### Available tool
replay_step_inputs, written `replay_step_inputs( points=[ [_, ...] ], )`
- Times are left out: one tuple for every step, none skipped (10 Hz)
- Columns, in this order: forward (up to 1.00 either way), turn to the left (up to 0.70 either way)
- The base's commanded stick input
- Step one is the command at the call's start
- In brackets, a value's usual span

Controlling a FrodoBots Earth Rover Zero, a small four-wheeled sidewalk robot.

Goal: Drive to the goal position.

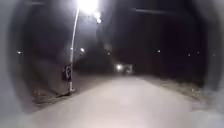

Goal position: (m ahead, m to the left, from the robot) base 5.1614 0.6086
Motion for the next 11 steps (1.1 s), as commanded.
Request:
replay_step_inputs(
  points=[
    [0.7,0.0],
    [0.7,0.0],
    [0.7,0.0],
    [0.7,0.0],
    [0.64,0.0],
    [0.55,0.0],
    [0.46,0.0],
    [0.38,0.0],
    [0.29,0.0],
    [0.2,0.0],
    [0.12,0.0]
  ],
)
